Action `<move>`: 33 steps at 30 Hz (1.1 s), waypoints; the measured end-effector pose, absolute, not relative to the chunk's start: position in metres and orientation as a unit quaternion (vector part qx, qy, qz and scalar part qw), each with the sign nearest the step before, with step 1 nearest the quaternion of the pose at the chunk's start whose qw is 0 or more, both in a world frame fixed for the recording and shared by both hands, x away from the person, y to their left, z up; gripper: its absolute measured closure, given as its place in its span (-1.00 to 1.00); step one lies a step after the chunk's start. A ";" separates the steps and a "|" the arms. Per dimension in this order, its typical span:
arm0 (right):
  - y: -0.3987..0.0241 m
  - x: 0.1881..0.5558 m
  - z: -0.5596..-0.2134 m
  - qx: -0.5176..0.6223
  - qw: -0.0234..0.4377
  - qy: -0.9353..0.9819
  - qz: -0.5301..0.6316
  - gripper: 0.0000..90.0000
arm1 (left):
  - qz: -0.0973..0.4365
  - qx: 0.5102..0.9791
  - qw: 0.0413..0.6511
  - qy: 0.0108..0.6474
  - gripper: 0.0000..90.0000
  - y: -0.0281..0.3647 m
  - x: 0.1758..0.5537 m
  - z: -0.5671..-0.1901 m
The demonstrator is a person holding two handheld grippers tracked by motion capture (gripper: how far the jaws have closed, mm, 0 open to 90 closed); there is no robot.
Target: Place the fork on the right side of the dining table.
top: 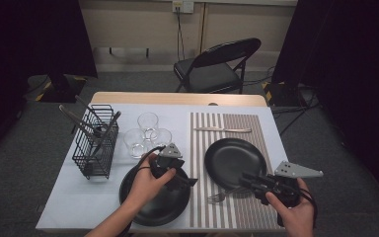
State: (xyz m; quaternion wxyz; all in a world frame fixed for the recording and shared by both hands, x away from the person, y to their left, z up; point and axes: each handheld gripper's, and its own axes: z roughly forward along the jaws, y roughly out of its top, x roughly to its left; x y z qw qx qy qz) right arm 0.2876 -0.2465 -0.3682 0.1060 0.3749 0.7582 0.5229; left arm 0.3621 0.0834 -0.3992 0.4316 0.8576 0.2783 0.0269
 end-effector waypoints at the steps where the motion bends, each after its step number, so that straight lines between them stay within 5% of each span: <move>1: -0.247 0.287 -0.368 0.375 0.106 0.758 0.523 0.57 | 0.027 0.858 0.432 0.277 -0.59 0.083 0.362 -0.399; 33: -0.262 0.281 -0.375 0.391 0.112 0.753 0.518 0.54 | 0.022 0.863 0.427 0.270 -0.59 0.076 0.363 -0.400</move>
